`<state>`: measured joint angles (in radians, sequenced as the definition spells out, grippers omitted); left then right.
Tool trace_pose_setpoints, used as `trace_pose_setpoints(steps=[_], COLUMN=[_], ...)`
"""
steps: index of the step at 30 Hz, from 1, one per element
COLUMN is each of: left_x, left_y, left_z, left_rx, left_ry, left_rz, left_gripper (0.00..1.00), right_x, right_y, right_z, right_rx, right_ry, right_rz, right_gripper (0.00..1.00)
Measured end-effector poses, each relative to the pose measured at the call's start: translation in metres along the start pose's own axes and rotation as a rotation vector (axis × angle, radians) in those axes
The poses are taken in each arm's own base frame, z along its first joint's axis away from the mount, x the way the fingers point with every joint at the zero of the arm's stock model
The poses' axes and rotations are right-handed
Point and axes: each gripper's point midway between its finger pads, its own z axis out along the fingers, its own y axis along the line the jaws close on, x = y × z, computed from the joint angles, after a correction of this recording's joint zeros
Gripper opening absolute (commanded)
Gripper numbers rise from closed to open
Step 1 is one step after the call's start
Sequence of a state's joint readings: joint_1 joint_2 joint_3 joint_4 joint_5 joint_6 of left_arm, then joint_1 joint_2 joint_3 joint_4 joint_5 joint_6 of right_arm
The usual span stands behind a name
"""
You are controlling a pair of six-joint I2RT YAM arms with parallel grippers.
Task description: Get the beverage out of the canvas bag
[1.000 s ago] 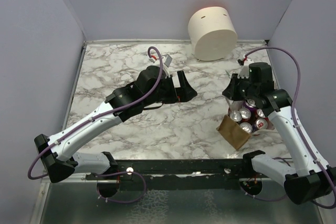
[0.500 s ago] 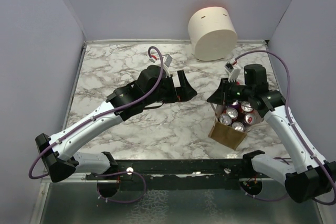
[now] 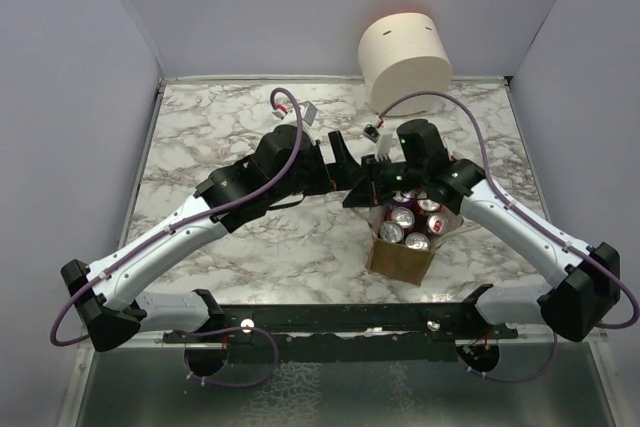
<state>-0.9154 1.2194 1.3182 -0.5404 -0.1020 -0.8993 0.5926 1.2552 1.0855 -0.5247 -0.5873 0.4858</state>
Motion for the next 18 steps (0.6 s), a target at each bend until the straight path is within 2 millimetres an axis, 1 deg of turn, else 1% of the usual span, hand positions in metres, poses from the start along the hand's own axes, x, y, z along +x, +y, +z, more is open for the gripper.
trace_pose_setpoints(steps=[2,5,8,9,10,11,13,16,18], left_x=[-0.004,-0.011,-0.019,-0.021,-0.023,-0.024,-0.029,-0.039,-0.043], left_y=[0.003,0.005,0.006,0.007,0.007,0.008,0.004,-0.006,-0.012], left_z=[-0.004,-0.01,-0.017,-0.018,-0.019,-0.019,-0.023,-0.027,-0.026], left_rx=[-0.011,-0.022,-0.027,-0.03,-0.034,-0.036,-0.03,-0.009,0.002], left_ry=[-0.017,-0.05,-0.086,-0.096,-0.105,-0.109,-0.121,-0.144,-0.146], left_rz=[-0.003,-0.008,-0.012,-0.014,-0.014,-0.014,-0.016,-0.011,0.0], left_gripper=[0.99,0.99,0.99,0.99,0.99,0.99,0.99,0.99,0.99], right_x=[0.004,0.004,-0.001,-0.005,-0.006,-0.011,-0.014,-0.013,-0.011], right_y=[0.013,0.027,0.034,0.035,0.034,0.036,0.025,0.016,0.013], right_z=[0.012,0.022,0.022,0.02,0.02,0.017,0.01,-0.004,-0.016], right_rx=[-0.026,-0.05,-0.056,-0.052,-0.041,-0.035,0.038,0.121,0.167], right_ry=[0.031,0.048,0.035,0.023,0.014,-0.003,-0.027,-0.049,-0.067], right_rz=[-0.017,-0.037,-0.049,-0.057,-0.059,-0.068,-0.067,-0.07,-0.075], right_gripper=[0.1,0.18,0.36,0.44,0.55,0.63,0.75,0.84,0.89])
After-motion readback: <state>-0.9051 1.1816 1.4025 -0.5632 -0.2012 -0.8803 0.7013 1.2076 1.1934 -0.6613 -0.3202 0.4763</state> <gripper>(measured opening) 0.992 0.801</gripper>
